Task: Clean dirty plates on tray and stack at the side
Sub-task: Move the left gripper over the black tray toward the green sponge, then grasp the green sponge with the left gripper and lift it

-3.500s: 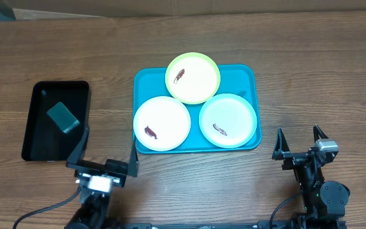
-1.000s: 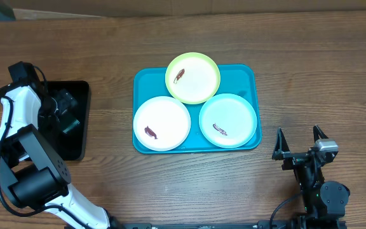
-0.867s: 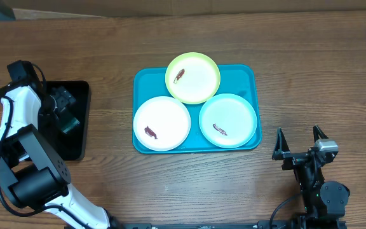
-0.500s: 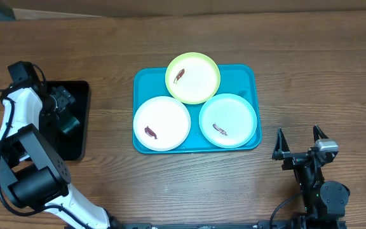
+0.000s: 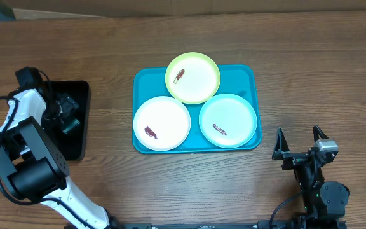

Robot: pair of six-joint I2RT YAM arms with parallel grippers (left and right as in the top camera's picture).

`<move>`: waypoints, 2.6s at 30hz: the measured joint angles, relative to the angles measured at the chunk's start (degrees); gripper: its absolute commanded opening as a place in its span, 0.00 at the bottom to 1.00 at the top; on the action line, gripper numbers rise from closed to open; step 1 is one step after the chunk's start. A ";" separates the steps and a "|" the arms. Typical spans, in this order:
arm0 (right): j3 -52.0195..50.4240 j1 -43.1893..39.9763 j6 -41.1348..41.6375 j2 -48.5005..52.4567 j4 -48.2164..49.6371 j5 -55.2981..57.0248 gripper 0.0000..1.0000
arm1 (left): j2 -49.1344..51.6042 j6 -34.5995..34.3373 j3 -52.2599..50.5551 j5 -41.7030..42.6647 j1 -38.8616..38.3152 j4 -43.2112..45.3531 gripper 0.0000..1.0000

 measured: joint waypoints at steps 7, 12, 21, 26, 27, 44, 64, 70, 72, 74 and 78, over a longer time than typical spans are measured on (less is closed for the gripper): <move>0.00 0.00 0.00 0.00 0.02 0.00 1.00 | 0.68 0.15 0.00 -0.28 0.33 0.02 0.41; 0.00 0.00 0.00 0.00 0.00 0.00 1.00 | 0.68 0.39 0.00 -2.27 0.37 0.07 0.04; 0.00 0.00 0.00 0.00 0.00 -0.02 1.00 | 0.72 0.61 1.49 -3.98 0.33 -2.45 1.00; 0.00 0.00 0.00 0.00 0.00 0.00 1.00 | 0.79 0.59 1.77 -4.81 0.33 -2.60 1.00; 0.00 0.00 0.00 0.00 0.00 0.00 1.00 | 0.79 0.61 1.77 -4.81 0.33 -2.60 1.00; 0.00 0.00 0.00 0.00 0.00 0.00 1.00 | 0.79 1.27 1.14 -5.22 0.33 -1.88 0.04; 0.00 0.00 0.00 0.00 0.00 0.00 1.00 | 1.86 1.31 26.82 -0.39 0.33 -23.23 0.04; 0.00 0.00 -0.02 0.00 0.00 0.00 1.00 | 2.10 1.33 17.05 3.10 0.33 -17.03 0.04; 0.00 0.00 0.02 0.00 -0.02 0.00 1.00 | 2.78 1.75 14.32 4.96 0.33 -16.68 0.04; 0.00 0.00 -0.02 0.00 0.02 0.00 1.00 | 3.58 2.19 13.51 6.29 0.33 -16.92 0.04; 0.00 0.00 0.00 0.00 0.00 0.00 1.00 | 3.61 3.21 16.15 7.52 0.33 -21.68 0.04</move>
